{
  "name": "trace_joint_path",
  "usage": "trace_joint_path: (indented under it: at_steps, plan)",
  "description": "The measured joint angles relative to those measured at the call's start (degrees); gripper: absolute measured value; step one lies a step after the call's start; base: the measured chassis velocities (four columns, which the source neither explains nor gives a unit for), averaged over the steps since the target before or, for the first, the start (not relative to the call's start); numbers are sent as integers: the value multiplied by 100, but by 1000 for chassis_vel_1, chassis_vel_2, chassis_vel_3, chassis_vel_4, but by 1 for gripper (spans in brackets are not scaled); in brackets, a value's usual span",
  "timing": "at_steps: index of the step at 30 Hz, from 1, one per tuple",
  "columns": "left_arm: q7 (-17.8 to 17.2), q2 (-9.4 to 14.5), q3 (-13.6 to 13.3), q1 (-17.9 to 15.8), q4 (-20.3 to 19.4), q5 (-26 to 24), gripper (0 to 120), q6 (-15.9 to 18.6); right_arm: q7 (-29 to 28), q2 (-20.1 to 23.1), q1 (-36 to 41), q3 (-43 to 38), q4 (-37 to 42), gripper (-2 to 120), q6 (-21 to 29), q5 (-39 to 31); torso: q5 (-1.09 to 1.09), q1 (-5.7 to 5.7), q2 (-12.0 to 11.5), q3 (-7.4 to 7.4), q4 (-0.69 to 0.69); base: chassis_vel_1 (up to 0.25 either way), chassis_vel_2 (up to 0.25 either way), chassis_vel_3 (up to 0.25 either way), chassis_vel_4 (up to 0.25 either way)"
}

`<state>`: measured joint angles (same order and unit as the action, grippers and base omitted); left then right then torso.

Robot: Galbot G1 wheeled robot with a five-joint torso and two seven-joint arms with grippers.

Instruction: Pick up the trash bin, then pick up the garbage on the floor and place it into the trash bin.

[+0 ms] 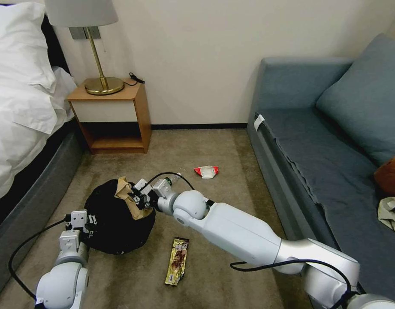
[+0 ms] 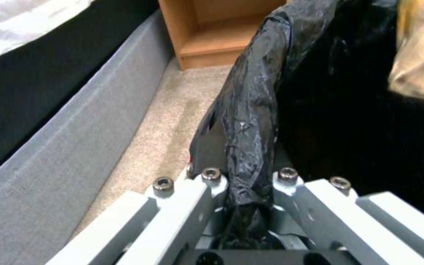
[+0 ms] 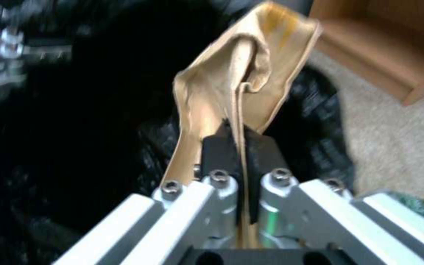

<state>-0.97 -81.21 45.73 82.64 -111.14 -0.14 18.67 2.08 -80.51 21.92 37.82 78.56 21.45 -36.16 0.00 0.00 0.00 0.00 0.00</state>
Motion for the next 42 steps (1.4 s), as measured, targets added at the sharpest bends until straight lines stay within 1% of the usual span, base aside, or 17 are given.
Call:
trace_joint_path:
  at_steps: [4,5,6,8,10,11,12,14,17,18,20,21,23,25,31,38,42]
  plan:
    - [1,-17,-18,-4,0,-1,4,0,-13,-43,119,53,-25,15,0,88,0,0,0,0,0,0,0,0,0]
    - [2,-23,-31,-5,0,-2,4,0,-52,-61,198,96,-24,23,7,128,0,0,0,0,0,0,0,0,0]
    - [2,-23,-31,-5,0,-2,4,0,-52,-61,198,96,-24,23,7,128,0,0,0,0,0,0,0,0,0]
    - [2,-24,-37,-9,7,-2,4,1,-72,-67,241,120,3,33,23,141,0,0,0,0,0,0,0,0,0]
    - [2,-24,-39,-12,11,-2,4,0,-76,-68,245,120,16,36,27,142,0,0,0,0,0,0,0,0,0]
    - [4,-19,-46,-25,27,-2,4,1,-82,-70,246,119,48,47,37,140,0,0,0,0,0,0,0,0,0]
    - [4,-19,-46,-25,27,-2,4,1,-82,-70,246,119,48,47,37,140,0,0,0,0,0,0,0,0,0]
    - [5,-7,-48,-45,57,-2,4,0,-84,-58,231,107,116,57,79,122,0,0,0,0,0,0,0,0,0]
    - [5,-2,-48,-53,73,-3,4,-1,-85,-42,226,105,155,63,94,114,0,0,0,0,0,0,0,0,0]
    - [5,12,-47,-62,103,-3,4,-4,-85,-7,227,104,227,71,126,104,0,0,0,0,0,0,0,0,0]
    - [5,22,-44,-66,120,-7,4,-7,-87,11,234,103,261,75,138,104,0,0,0,0,0,0,0,0,0]
    - [5,31,-32,-71,136,-11,4,-15,-98,28,243,89,286,81,144,105,0,0,0,0,0,0,0,0,0]
    - [5,34,-27,-74,143,-13,4,-19,-115,36,249,69,300,85,148,105,0,0,0,0,0,0,0,0,0]
    - [4,45,25,-102,180,-32,4,-30,-200,38,272,-170,360,97,208,74,0,0,0,0,0,0,0,0,0]
    - [2,68,105,-125,198,-70,4,-38,-308,66,229,-609,370,100,322,-62,0,0,0,0,0,0,0,0,0]
    - [-4,142,252,-145,205,-179,4,-46,-444,323,108,-1113,289,100,663,-178,1,0,0,0,-1,0,0,0,0]
    - [-22,153,292,-174,206,-211,4,-46,-481,444,270,-1320,131,100,1185,-178,1,0,0,0,-1,0,0,0,0]
